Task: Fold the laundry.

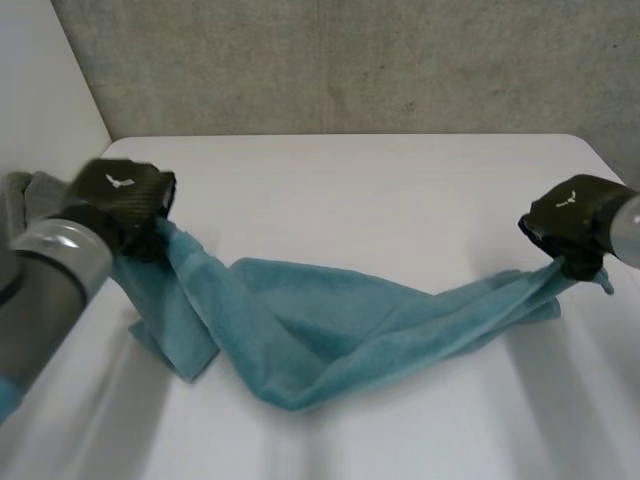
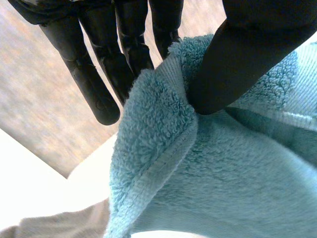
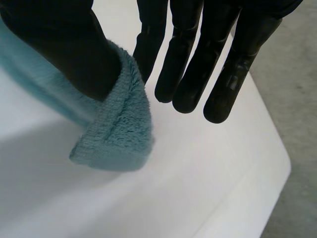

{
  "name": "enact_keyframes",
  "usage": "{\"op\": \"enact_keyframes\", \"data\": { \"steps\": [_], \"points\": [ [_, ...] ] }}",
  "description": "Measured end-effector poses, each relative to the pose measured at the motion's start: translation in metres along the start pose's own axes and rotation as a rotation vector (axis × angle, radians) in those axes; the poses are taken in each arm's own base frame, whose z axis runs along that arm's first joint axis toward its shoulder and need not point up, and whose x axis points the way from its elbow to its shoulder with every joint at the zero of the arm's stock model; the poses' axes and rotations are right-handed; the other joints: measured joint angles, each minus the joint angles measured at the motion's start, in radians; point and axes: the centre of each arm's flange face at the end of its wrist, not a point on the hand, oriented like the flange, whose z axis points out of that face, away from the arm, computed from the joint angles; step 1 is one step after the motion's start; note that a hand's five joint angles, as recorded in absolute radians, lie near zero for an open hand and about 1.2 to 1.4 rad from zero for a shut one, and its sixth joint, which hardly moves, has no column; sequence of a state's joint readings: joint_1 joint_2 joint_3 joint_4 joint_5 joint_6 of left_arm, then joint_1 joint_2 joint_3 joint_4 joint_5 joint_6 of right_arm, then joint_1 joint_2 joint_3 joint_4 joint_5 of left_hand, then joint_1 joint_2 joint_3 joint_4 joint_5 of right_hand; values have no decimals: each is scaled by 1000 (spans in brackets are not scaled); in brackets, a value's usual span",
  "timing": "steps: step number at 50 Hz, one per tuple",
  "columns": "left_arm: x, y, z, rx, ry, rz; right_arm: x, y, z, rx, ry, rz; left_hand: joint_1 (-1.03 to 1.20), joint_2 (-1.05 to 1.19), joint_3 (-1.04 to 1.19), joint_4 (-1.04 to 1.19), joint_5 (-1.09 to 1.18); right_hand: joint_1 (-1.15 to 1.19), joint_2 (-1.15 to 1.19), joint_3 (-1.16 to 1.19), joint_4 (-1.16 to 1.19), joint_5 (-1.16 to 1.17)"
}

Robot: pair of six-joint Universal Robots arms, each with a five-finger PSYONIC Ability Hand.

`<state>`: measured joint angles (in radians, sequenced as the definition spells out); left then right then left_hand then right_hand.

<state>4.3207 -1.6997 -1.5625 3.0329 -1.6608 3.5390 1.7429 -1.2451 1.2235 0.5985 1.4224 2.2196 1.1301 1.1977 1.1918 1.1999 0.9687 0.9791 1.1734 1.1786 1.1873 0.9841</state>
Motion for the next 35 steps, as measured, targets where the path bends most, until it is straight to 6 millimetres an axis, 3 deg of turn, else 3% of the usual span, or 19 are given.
{"op": "enact_keyframes", "data": {
  "steps": [4,9,10,12,13,14,16,17,19,21,26,35],
  "points": [
    [0,-3,32,4,-12,28,20,-13,26,53,125,-9,0,0,0,0,0,0,0,0,0,0],
    [-18,-46,65,146,-107,23,55,-51,41,213,336,-1,0,0,0,0,0,0,0,0,0,0],
    [-28,-67,71,217,-151,14,73,-74,39,313,438,13,0,0,0,0,0,0,0,0,0,0],
    [-38,-90,74,301,-198,0,86,-90,34,393,510,28,0,0,0,0,0,0,0,0,0,0],
    [-38,-90,74,301,-198,0,86,-90,34,393,510,28,0,0,0,0,0,0,0,0,0,0],
    [-54,-124,72,436,-272,-23,101,-107,26,489,592,50,0,0,0,0,0,0,0,0,0,0],
    [-69,-156,66,575,-341,-48,118,-127,13,609,682,80,0,0,0,0,0,0,0,0,0,0],
    [-74,-168,62,633,-369,-59,132,-141,-1,717,755,112,0,0,0,0,0,0,0,0,0,0],
    [-83,-190,54,744,-417,-80,144,-152,-15,817,813,144,0,0,0,0,0,5,0,0,0,0],
    [-87,-199,49,796,-437,-92,149,-156,-24,873,839,165,0,0,0,0,0,5,0,0,0,0],
    [-85,-187,50,776,-420,-115,141,-147,-20,876,797,197,0,0,0,0,0,5,0,0,0,0],
    [-62,-72,71,418,-300,-147,90,-77,32,667,537,199,0,0,1,0,0,5,0,0,0,6]
  ]
}}
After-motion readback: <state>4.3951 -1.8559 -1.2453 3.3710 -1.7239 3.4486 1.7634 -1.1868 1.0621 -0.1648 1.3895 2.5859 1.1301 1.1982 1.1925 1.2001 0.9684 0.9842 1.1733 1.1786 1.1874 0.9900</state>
